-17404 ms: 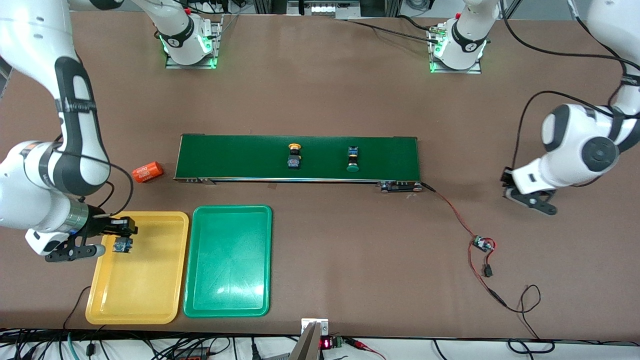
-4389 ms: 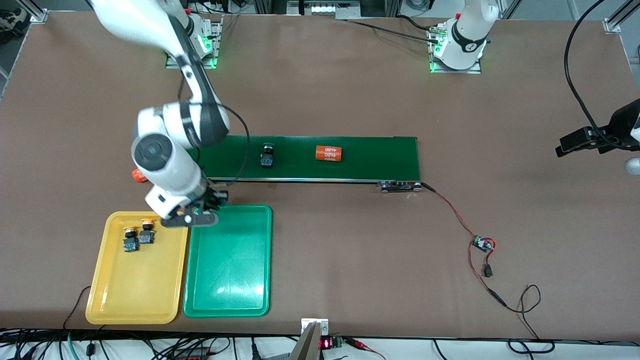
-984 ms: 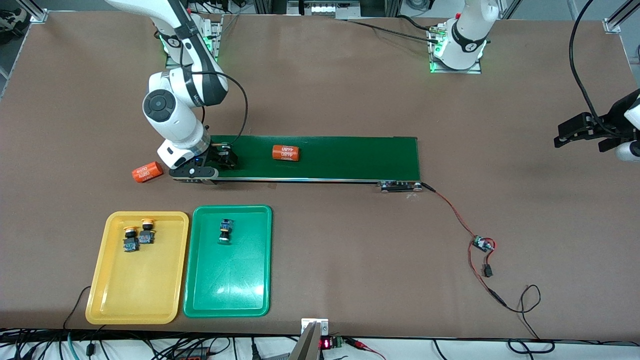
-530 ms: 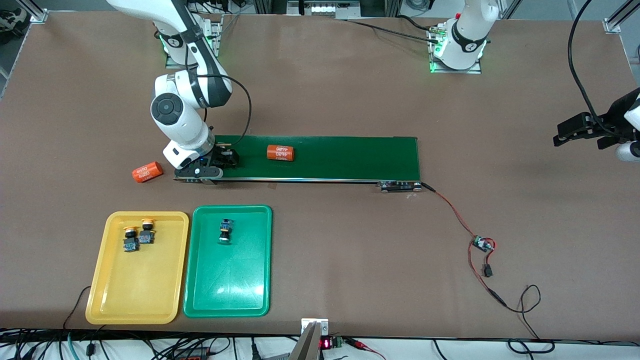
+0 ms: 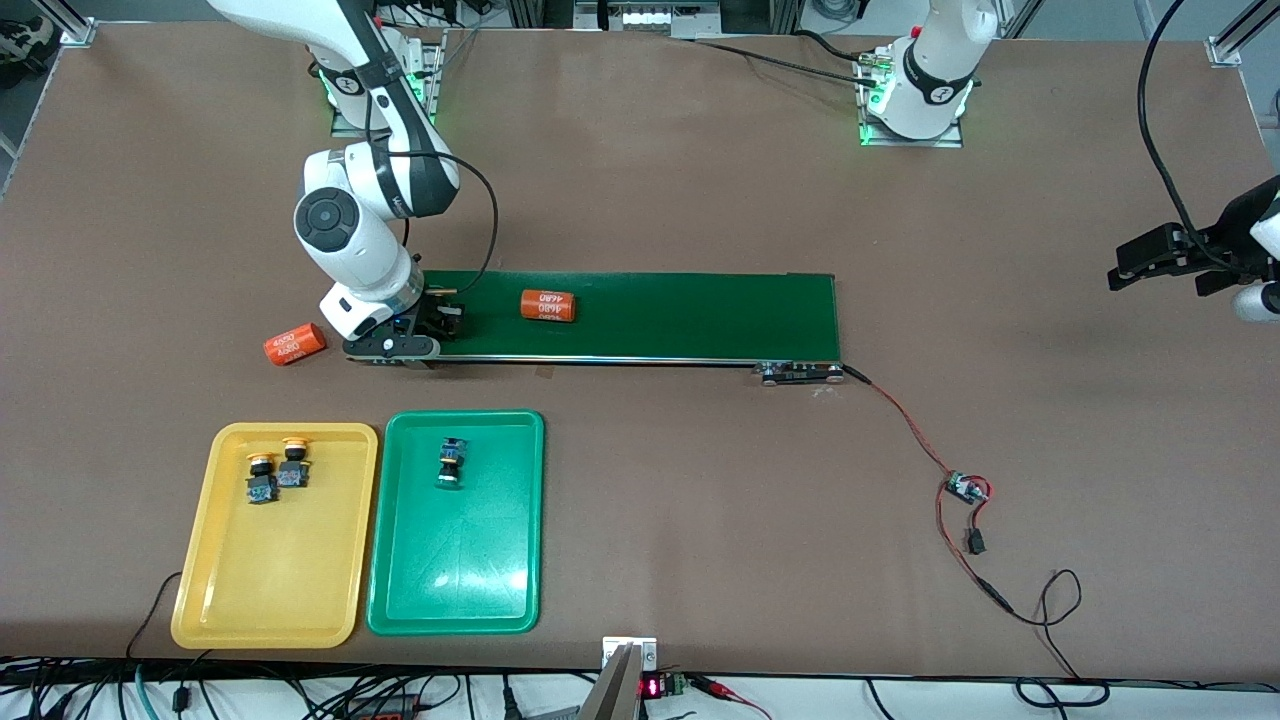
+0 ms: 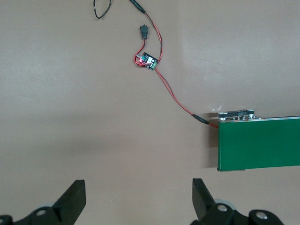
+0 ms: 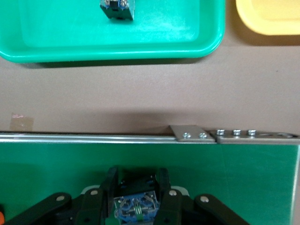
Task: Sort buttons by color to trays
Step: 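Move the right gripper back to the belt end and grasp a button, then carry the button with the right gripper over the green tray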
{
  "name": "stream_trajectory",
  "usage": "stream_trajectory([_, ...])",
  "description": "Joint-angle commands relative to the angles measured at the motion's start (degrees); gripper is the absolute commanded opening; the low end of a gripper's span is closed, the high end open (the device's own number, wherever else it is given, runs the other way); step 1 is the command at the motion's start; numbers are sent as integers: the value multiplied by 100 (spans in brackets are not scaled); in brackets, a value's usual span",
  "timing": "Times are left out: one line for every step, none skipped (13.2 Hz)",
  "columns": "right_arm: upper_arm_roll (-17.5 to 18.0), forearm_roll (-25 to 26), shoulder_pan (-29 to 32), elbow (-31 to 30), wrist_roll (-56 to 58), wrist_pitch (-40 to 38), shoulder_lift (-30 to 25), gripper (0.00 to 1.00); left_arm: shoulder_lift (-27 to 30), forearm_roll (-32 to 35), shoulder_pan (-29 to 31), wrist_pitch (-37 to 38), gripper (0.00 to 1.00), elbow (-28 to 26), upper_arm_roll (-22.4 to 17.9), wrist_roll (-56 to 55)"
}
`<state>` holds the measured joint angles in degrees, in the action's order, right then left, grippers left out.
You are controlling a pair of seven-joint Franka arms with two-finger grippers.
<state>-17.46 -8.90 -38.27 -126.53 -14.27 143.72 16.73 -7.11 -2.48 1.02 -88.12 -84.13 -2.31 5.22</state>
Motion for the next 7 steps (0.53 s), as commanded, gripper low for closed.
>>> stream_trajectory([-12,-41,127,154,337,-150,-126,9,69,72,12,93,100,29,11,-21])
stream_trajectory([-12,-41,171,399,398,-386,-117,9,69,64,12,93,100,29,11,-21])
stream_trajectory([-12,-33,215,671,442,-641,-99,8,69,63,12,93,100,29,11,-21])
stream_trajectory([-3,11,276,1100,495,-974,-56,8,69,63,12,93,100,29,11,-21])
stream_trajectory([5,12,277,1592,530,-1326,32,7,69,63,12,76,100,29,3,-21])
stream_trajectory([6,12,233,2084,522,-1651,120,5,69,63,12,76,100,29,11,-21])
stream_trajectory([23,12,189,2663,531,-1872,416,5,78,55,12,76,100,20,11,-30])
